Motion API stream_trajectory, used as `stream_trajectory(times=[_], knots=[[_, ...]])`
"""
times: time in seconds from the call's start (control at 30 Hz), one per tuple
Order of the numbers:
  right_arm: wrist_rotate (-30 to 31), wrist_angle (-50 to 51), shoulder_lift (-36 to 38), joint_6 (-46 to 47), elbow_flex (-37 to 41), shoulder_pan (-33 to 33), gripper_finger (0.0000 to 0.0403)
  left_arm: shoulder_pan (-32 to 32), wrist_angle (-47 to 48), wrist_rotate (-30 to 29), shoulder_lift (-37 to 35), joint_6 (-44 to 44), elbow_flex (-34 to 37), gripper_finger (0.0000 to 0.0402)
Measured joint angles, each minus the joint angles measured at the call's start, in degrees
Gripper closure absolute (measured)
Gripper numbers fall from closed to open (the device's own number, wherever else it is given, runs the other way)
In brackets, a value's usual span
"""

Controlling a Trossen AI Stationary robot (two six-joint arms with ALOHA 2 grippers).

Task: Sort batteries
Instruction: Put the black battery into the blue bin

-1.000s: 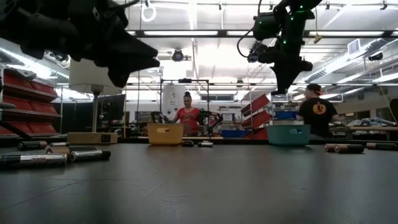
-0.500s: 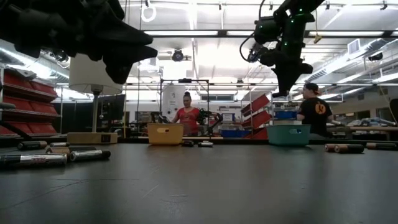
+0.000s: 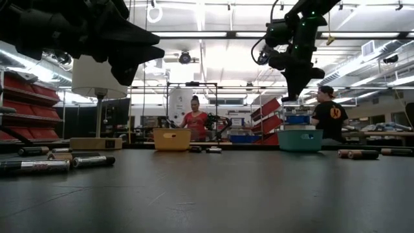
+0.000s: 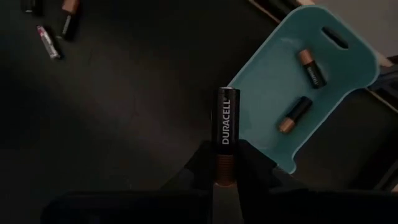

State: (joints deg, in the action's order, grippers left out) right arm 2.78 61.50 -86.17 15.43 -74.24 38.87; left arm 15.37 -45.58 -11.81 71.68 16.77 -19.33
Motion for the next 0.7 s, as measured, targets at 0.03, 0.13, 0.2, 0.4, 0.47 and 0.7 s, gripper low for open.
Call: stream_trajectory(times=[0.03, 0.13, 0.2, 0.4, 0.47, 0.7], knots=[[-0.21, 0.01, 0.00, -0.02, 0.00, 0.03, 0.0360, -0.04, 0.02, -0.03, 0.00, -0.04, 0.00, 0.0270], [-0.72, 0.01, 0.00, -0.06, 0.00, 0.07, 0.0360, -0.04, 0.16, -0.31, 0.00, -0.71, 0.00, 0.0270], [-1.06, 0.01, 0.00, -0.10, 0.00, 0.30, 0.0360, -0.04, 0.30, -0.32, 0.00, -1.46, 0.00, 0.0270], [-1.72, -0.29, 0.00, -0.12, 0.02, 1.32, 0.0360, -0.57, 0.32, -0.37, 0.00, -1.57, 0.00, 0.0270], [-1.73, -0.36, 0.00, 0.57, 0.07, 1.88, 0.0360, -0.87, 0.30, -0.37, 0.00, -1.55, 0.00, 0.0270], [2.81, -2.38, 0.00, 4.54, 3.02, 4.83, 0.0348, -1.24, 0.28, -0.44, 0.00, -1.75, 0.00, 0.0270]])
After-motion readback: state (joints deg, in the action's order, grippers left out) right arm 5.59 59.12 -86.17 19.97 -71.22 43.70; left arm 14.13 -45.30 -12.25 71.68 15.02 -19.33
